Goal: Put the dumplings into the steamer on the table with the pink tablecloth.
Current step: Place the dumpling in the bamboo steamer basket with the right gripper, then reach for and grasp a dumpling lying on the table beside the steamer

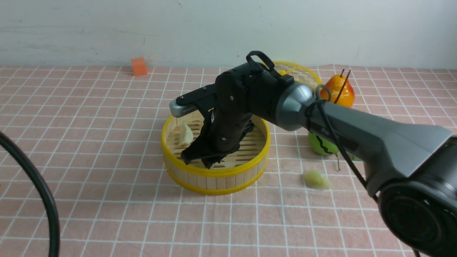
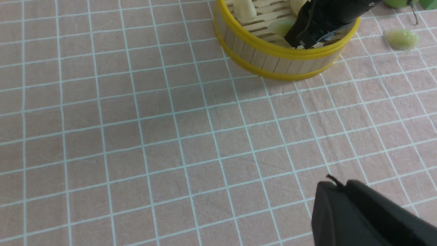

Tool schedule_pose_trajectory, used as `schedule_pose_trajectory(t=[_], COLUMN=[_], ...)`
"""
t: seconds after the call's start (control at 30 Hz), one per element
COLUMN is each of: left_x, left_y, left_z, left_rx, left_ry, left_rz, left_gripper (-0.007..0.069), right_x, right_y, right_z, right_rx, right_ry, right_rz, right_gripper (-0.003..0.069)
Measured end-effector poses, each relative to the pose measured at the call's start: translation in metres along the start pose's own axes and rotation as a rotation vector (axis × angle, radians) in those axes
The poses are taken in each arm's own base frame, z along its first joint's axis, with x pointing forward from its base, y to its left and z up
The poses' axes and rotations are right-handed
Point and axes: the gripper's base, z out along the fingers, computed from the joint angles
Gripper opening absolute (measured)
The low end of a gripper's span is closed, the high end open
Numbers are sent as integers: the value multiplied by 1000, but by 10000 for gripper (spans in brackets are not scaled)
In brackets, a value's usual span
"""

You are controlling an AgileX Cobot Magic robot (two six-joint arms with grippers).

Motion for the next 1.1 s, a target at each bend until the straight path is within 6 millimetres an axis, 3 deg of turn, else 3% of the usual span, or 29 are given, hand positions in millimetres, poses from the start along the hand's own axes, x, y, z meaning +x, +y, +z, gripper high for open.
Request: schedule_pose_trajectory(t=[0.2,0.27,0.4,0.57,0.63,0.77,0.9,1.0,1.1], left_x=[0,0,0,0,0,0,0,0,-2], left_y=[0,1,1,1,1,1,1,1,1], left_z=[0,0,0,0,0,0,0,0,0], left_rx=[-3,-6,-8,-9,-9,-10,-11,-11,-10], left_ry=[0,0,0,0,0,0,0,-5,-18], left_rz=[2,3,4,5,5,6,6,6,6], left_gripper=[29,31,36,38,38,38,38,38,38], right_x=[-1,0,1,-3,-4,12,36,74,97], right_y=[0,0,1,4,3,-22,-53,-89,-105], right_z=[0,-2,-14,-63,-97,-134,-136,-116,-93], right_rx=[1,3,5,3,25,86,119,138,134], right_ry=[5,29,85,99,55,61,145,296,346], right_rz=[3,5,3,-102,-149,-137,-96,-79,-92], right_gripper=[244,327,401,436,437,437,434,434,434])
